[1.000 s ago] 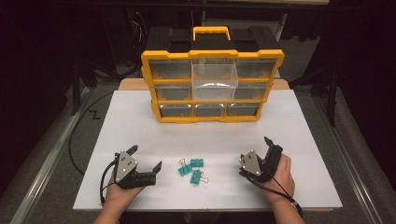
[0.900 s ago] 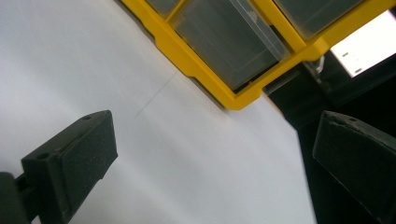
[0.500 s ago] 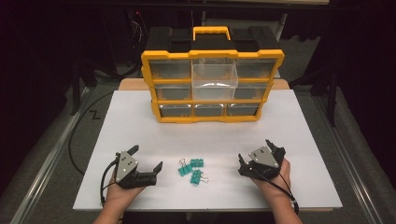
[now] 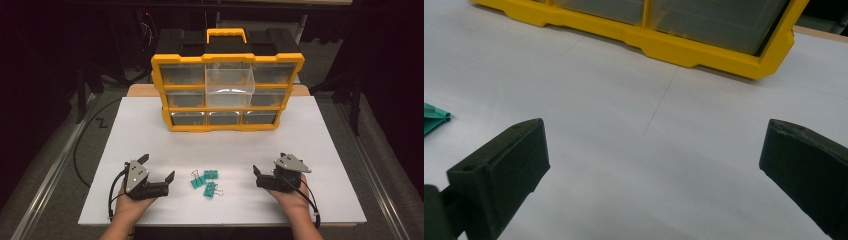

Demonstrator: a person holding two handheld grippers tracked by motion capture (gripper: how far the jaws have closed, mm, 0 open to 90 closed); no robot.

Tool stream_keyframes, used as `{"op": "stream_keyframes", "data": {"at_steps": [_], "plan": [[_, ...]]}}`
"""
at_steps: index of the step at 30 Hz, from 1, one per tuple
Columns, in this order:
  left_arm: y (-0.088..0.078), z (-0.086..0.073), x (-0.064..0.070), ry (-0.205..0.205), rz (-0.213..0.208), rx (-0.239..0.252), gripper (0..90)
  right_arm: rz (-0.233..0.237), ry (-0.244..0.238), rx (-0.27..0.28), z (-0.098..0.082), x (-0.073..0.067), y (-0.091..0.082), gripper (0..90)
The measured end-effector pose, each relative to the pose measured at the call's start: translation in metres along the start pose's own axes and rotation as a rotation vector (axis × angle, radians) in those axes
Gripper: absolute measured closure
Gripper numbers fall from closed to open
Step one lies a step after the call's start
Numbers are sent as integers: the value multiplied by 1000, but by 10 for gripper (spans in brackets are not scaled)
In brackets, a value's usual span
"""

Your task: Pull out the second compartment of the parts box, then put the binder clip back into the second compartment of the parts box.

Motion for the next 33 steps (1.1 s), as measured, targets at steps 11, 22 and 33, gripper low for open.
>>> {"op": "stream_keyframes", "data": {"at_steps": [11, 22, 33], "plan": [[0, 2, -1, 0, 7, 5, 3, -11, -14, -7, 1, 3, -4, 10], [0, 2, 0, -8, -10, -1, 3, 9, -56, -99, -8, -2, 1, 10], [-2, 3, 2, -3, -15, 9, 3, 39, -70, -169, -15, -5, 3, 10]]}}
Point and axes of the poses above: each handheld gripper's, and its own axes: y roughly forward along the jaws, z roughly out of its top, x roughly to its right, the point moved 7 cm from there along y, roughly forward along the jaws
